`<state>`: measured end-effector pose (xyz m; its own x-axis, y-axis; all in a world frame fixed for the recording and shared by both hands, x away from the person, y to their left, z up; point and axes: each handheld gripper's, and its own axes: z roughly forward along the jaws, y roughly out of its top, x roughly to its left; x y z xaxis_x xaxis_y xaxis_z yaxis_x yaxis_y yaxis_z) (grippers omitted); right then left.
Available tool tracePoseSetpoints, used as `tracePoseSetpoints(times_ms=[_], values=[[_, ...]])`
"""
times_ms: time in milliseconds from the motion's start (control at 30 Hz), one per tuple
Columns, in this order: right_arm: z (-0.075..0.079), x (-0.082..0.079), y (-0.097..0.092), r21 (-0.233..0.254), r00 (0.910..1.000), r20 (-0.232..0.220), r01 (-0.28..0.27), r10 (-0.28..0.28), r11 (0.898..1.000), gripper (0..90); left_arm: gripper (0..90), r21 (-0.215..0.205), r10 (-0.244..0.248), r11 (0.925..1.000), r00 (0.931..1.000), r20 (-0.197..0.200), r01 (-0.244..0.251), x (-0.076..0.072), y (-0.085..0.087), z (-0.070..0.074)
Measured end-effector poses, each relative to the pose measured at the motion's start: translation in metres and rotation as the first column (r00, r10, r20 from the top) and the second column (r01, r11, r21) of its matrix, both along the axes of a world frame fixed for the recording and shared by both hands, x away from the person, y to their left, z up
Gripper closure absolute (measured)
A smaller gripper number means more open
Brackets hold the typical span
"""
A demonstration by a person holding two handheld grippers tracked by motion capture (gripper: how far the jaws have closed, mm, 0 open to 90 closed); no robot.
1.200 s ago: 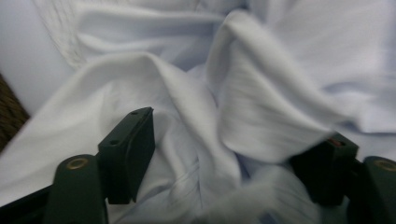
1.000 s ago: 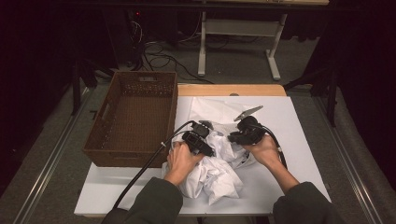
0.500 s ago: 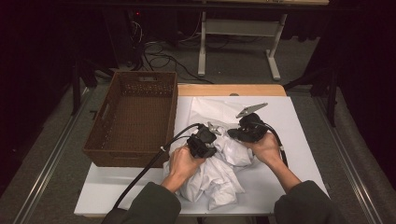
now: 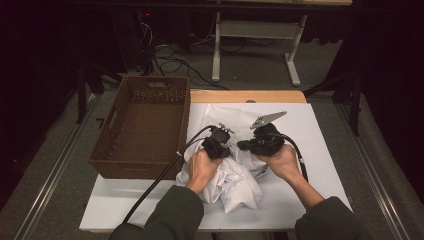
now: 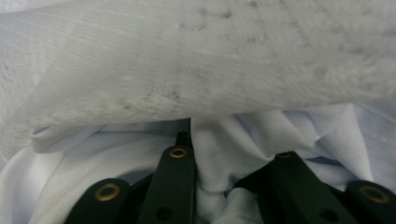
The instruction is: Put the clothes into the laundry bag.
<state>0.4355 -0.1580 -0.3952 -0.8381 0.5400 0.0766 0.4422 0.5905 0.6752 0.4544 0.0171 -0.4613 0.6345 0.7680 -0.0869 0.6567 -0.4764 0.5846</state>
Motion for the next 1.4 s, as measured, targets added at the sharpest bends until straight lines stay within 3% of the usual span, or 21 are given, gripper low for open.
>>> tracePoseSetpoints(times_ms=[167,267,367,633,867,967,1200,1233,1267,1300,1333,1400], values=[[-0.01,-0.002,-0.009,-0.047,0.9995,0.005,0.031,-0.031,0.998,89.9,48.7,0.062,-0.043,0.9972,0.999,0.007,0.043,-0.018,0.004,0.017],[-0.01,-0.001,-0.015,-0.054,0.9991,0.008,0.041,-0.041,0.998,89.9,42.9,0.099,-0.078,0.9923,0.9968,0.02,0.075,-0.03,0.009,0.03],[-0.008,-0.001,-0.018,-0.052,0.9986,0.013,0.051,-0.05,0.997,89.9,40.7,0.106,-0.082,0.9912,0.9964,0.021,0.079,-0.035,0.015,0.038],[-0.009,0.003,-0.019,-0.057,0.9985,0.011,0.054,-0.054,0.997,89.9,36.4,0.053,-0.099,0.9934,0.994,-0.045,0.102,-0.041,0.025,0.054],[-0.008,0.001,-0.017,-0.061,0.9984,0.015,0.055,-0.055,0.997,89.8,25.7,0.028,-0.074,0.9968,0.9971,-0.018,0.074,-0.043,0.04,0.064],[-0.008,0.001,-0.018,-0.054,0.9981,0.011,0.061,-0.061,0.997,89.8,25.1,0.011,-0.073,0.9973,0.9973,-0.004,0.073,-0.046,0.046,0.07],[-0.009,0.003,-0.016,-0.053,0.9985,0.013,0.054,-0.054,0.997,89.8,22.2,0.002,-0.06,0.9982,0.9979,-0.027,0.06,-0.044,0.054,0.073],[-0.009,0.003,-0.016,-0.053,0.9986,0.016,0.052,-0.051,0.997,89.9,21.8,0.036,-0.035,0.9988,0.9994,-0.002,0.035,-0.043,0.053,0.072],[-0.009,0.003,-0.016,-0.055,0.9986,0.015,0.052,-0.051,0.997,89.8,21.7,0.108,-0.006,0.9941,0.999,0.044,0.001,-0.044,0.05,0.07],[-0.009,0.003,-0.015,-0.055,0.9985,0.014,0.053,-0.052,0.997,89.8,23.8,0.175,0.003,0.9843,0.9965,0.083,-0.018,-0.043,0.046,0.064],[-0.009,0.003,-0.015,-0.053,0.9984,0.015,0.055,-0.054,0.997,89.8,27.2,0.23,0.005,0.9729,0.9972,0.075,-0.022,-0.039,0.04,0.052],[-0.008,0.003,-0.014,-0.048,0.9984,0.018,0.055,-0.054,0.997,89.9,29.4,0.275,0.009,0.9614,0.9997,0.024,-0.015,-0.033,0.031,0.036]])
